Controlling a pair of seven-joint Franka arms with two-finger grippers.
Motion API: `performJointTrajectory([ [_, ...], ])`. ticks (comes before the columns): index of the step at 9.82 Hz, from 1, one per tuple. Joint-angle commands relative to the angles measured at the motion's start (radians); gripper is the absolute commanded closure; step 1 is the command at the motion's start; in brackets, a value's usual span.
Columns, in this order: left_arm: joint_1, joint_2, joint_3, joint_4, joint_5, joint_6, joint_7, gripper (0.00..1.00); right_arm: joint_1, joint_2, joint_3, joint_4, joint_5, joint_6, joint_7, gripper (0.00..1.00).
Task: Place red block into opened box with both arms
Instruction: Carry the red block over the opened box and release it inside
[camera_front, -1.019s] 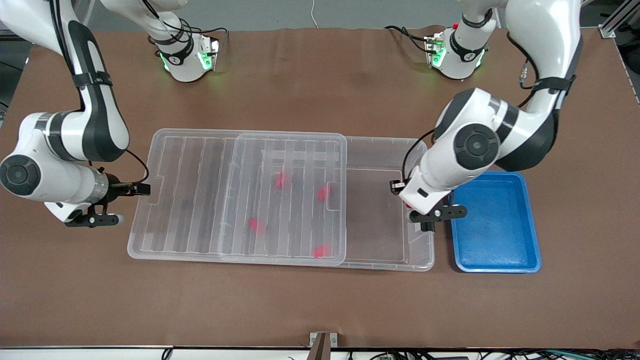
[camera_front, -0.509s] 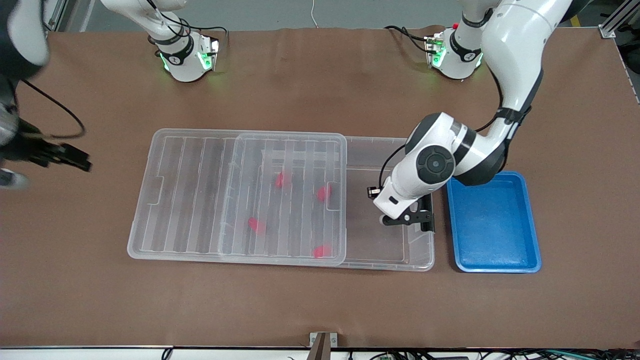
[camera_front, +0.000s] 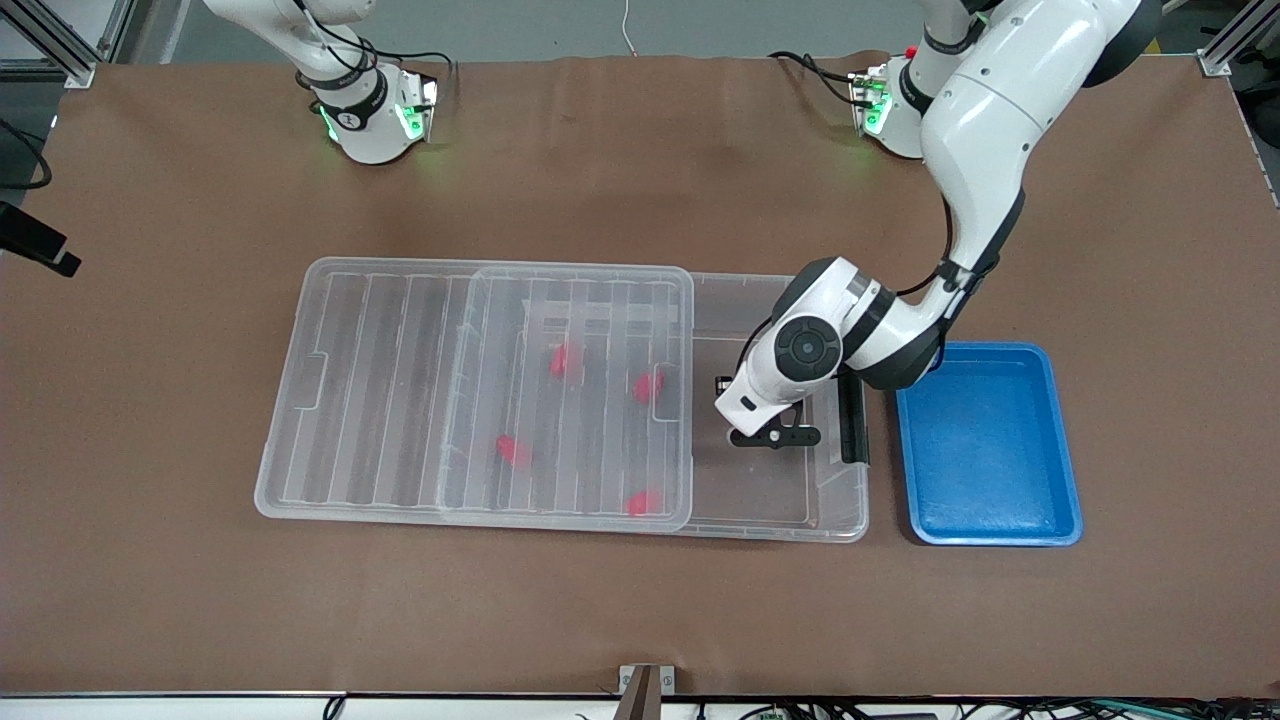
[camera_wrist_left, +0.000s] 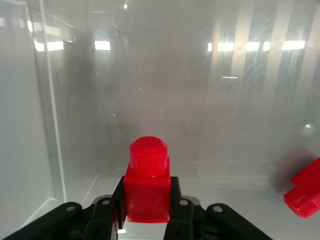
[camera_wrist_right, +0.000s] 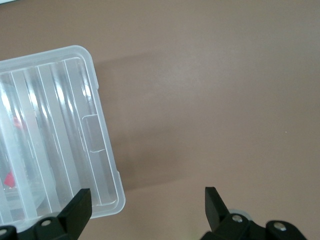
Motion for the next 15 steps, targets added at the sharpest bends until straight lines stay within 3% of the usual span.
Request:
performJointTrajectory([
  [1,-0.005,0.058,0.003,-0.006,0.062,0.026,0.004,0.97,-0.045,-0.024,0.016,0.002,0.014,-0.024,0.002,0.00],
  [2,-0.005,0.070,0.003,-0.004,0.066,0.029,0.006,0.91,-0.065,-0.025,0.018,-0.002,0.043,-0.030,0.001,0.00],
  [3,-0.004,0.073,0.003,-0.001,0.066,0.031,0.006,0.74,-0.090,-0.025,0.018,-0.005,0.095,-0.025,-0.007,0.00],
  [4,-0.005,0.072,0.003,0.002,0.069,0.031,0.000,0.01,-0.088,-0.024,0.016,-0.005,0.098,-0.021,-0.008,0.00],
  [6,-0.001,0.017,-0.001,0.004,0.069,0.021,-0.001,0.00,-0.084,-0.024,0.016,-0.005,0.098,-0.022,-0.008,0.00],
  [10,0.024,-0.228,-0.009,0.025,0.050,-0.112,0.004,0.00,-0.082,-0.022,0.016,-0.005,0.098,-0.024,-0.008,0.00],
  [12,0.035,-0.285,-0.003,0.127,0.058,-0.245,0.006,0.00,-0.071,-0.001,0.019,-0.002,0.080,-0.030,-0.025,0.00],
  [13,0.057,-0.301,-0.001,0.195,0.057,-0.317,0.006,0.00,-0.070,0.049,0.019,-0.007,0.086,-0.021,-0.130,0.06],
  [14,0.088,-0.327,-0.007,0.221,0.057,-0.360,0.009,0.00,-0.076,0.111,0.019,-0.013,0.097,0.008,-0.259,0.44],
  [15,0.122,-0.364,-0.009,0.223,0.054,-0.379,0.021,0.00,-0.076,0.157,0.018,-0.060,0.111,0.081,-0.322,0.76],
])
